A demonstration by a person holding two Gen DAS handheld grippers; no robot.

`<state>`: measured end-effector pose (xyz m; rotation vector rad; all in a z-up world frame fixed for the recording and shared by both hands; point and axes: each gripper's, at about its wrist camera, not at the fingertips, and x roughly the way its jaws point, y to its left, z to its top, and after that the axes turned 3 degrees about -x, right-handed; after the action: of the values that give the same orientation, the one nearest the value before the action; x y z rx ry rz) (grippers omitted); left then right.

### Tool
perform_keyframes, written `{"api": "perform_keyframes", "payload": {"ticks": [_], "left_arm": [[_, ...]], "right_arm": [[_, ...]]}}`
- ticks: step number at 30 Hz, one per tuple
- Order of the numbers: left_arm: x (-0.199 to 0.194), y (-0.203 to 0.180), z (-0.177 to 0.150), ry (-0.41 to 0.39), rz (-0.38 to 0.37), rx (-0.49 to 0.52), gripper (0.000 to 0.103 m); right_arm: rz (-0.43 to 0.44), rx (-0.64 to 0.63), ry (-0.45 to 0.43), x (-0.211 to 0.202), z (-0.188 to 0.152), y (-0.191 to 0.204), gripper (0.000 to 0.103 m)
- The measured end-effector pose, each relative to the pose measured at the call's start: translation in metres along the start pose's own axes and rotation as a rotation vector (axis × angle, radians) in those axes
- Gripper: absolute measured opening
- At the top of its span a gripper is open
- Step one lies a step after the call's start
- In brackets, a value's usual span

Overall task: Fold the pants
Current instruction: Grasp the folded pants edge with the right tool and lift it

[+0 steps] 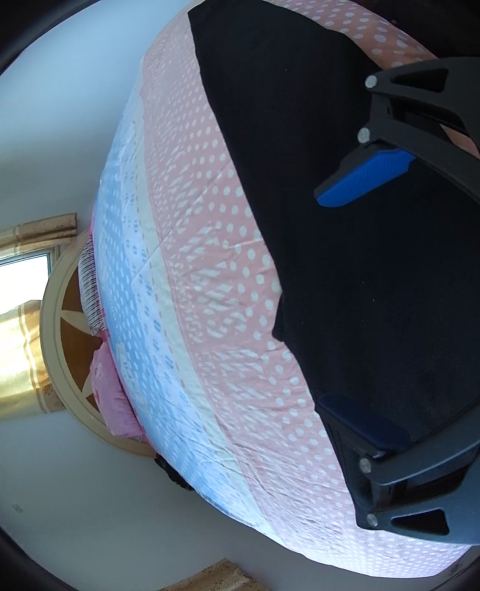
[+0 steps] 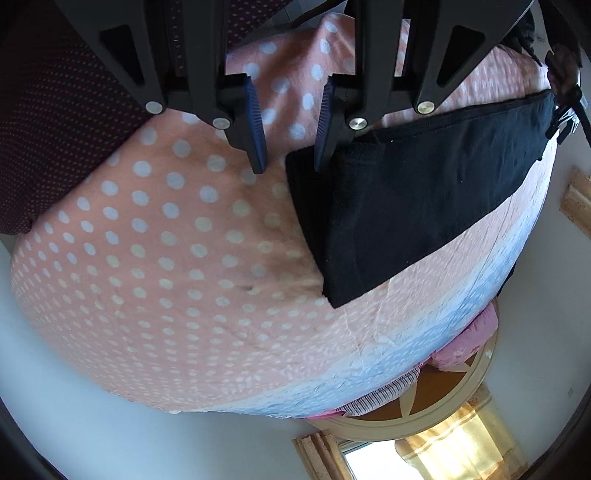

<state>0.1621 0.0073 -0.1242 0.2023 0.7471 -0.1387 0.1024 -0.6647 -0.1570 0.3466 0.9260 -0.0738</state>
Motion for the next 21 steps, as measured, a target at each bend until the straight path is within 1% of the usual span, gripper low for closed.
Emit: {"api": "perform_keyframes", "payload": {"ticks": [2,3,4,8,9,10,13,14,15,16,18,20,21], "left_arm": [[0.003,0.002,-0.003,0.014,0.001,-0.013,0.103],[0.005,0.004,-0.004,0.021,0.000,-0.024,0.103],[0.006,0.006,-0.006,0.027,0.000,-0.034,0.103],[0.009,0.013,-0.009,0.039,0.005,-0.062,0.103],[0.008,0.014,-0.010,0.037,0.004,-0.064,0.103],[0.009,0.014,-0.010,0.036,0.003,-0.064,0.103],[0.008,0.011,-0.011,0.041,0.002,-0.050,0.103],[0.007,0.010,-0.011,0.037,-0.001,-0.044,0.103],[0.005,0.007,-0.010,0.033,-0.004,-0.035,0.103],[0.003,0.006,-0.010,0.025,-0.005,-0.025,0.103],[-0.002,0.002,-0.009,0.006,0.006,-0.002,0.103],[-0.004,-0.001,-0.008,-0.001,0.016,0.013,0.103],[-0.003,-0.002,-0.008,-0.002,0.018,0.016,0.103]], "right_arm": [[0.002,-0.018,-0.006,0.003,0.001,0.006,0.028],[0.005,-0.019,-0.013,0.003,0.001,0.007,0.020],[0.007,-0.018,-0.012,0.003,0.001,0.008,0.006],[-0.006,0.023,-0.048,-0.005,0.008,0.000,0.004],[0.012,0.039,-0.046,-0.004,0.009,-0.004,0.004],[0.027,0.041,-0.040,-0.002,0.009,-0.005,0.004],[0.045,-0.012,0.013,0.008,0.006,0.004,0.006],[0.045,-0.003,0.010,0.007,0.007,0.003,0.007],[0.053,0.022,0.014,0.006,0.009,-0.001,0.015],[0.056,0.058,0.009,0.003,0.011,-0.008,0.036],[0.058,0.147,-0.056,-0.011,0.012,-0.026,0.057],[0.102,0.215,-0.108,-0.021,0.015,-0.036,0.057],[0.132,0.222,-0.121,-0.024,0.017,-0.036,0.057]]}}
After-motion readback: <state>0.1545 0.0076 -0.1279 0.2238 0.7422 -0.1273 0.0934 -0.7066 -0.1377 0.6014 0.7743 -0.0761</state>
